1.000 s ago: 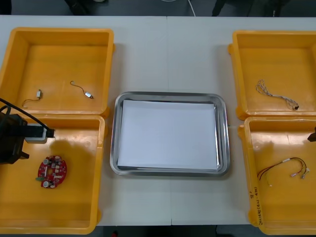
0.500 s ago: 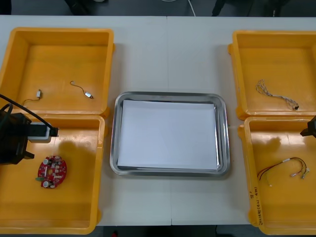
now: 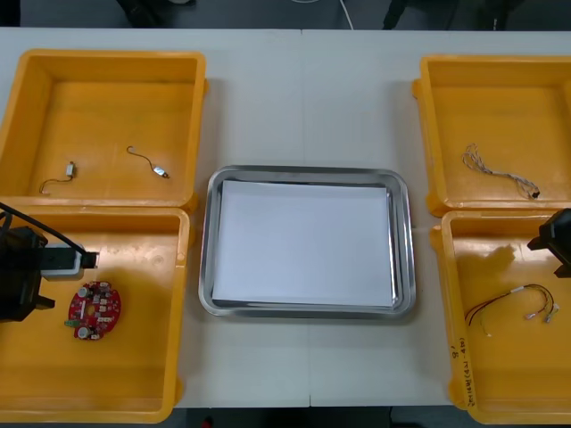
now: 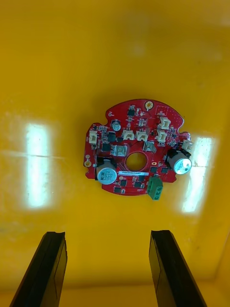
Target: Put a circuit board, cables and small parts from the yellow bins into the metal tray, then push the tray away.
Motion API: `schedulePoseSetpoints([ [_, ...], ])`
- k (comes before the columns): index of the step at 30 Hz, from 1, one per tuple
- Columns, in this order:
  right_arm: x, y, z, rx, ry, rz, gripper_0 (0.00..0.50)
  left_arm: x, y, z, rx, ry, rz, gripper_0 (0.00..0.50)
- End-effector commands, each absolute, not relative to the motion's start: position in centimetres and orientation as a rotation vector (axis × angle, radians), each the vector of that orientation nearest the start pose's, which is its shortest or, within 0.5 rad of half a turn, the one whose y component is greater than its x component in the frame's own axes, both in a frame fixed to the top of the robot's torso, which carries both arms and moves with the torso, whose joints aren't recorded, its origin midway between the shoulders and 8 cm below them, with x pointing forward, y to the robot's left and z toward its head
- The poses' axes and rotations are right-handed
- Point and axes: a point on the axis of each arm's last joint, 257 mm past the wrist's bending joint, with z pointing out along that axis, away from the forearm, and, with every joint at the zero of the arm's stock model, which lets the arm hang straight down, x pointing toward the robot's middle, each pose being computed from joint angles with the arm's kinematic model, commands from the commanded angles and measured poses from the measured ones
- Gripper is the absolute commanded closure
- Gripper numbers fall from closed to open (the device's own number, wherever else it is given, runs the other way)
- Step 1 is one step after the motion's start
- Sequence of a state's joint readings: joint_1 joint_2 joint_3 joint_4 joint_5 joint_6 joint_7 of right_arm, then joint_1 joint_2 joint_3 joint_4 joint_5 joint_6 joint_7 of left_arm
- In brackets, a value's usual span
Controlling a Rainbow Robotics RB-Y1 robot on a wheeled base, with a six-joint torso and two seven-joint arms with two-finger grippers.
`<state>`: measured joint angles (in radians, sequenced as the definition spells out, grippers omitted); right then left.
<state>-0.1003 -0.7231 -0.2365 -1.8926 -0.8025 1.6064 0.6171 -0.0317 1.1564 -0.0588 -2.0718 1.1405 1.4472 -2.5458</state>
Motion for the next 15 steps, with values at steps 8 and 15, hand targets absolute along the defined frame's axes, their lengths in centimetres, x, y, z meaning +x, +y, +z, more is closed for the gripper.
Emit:
schedulePoseSetpoints([
  [8, 40.4, -38.1, -27.3, 1.183, 2.452, 0.386, 0.000, 33.4, 35.1, -26.1, 2.031, 1.965, 0.201, 0.000],
  [15, 39.7, -37.9, -28.7, 1.191, 2.460, 0.383, 0.000, 32.9, 35.3, -27.2, 2.017, 1.975, 0.198, 0.000],
])
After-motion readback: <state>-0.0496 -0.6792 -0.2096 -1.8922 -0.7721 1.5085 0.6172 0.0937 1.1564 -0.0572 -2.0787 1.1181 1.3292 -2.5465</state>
